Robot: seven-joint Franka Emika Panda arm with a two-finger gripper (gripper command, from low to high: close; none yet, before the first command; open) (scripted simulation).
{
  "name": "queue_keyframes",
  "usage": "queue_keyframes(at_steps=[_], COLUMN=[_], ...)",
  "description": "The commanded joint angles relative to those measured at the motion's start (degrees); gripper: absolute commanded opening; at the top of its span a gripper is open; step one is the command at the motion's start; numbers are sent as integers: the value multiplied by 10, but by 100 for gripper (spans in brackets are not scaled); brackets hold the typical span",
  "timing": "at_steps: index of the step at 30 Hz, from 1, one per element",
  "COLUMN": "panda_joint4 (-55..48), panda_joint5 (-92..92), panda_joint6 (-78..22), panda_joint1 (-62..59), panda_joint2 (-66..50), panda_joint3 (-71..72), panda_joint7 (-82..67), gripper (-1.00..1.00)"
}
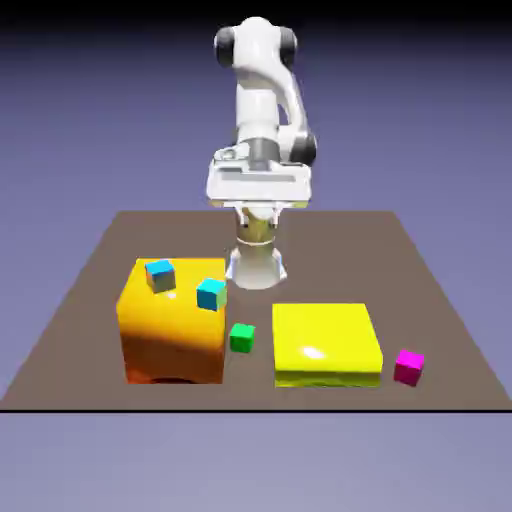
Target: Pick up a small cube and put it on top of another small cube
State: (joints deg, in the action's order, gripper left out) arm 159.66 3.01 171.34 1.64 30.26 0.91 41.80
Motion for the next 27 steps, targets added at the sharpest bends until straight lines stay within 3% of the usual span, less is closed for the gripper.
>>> queue_keyframes(at_steps=[1, 27], panda_joint4=[-11, -363], panda_joint5=[25, 604], panda_joint6=[-22, -649], panda_joint1=[8, 256], panda_joint2=[-20, -555], panda_joint3=[8, 150], panda_joint7=[-5, -231], gripper=[0, 0])
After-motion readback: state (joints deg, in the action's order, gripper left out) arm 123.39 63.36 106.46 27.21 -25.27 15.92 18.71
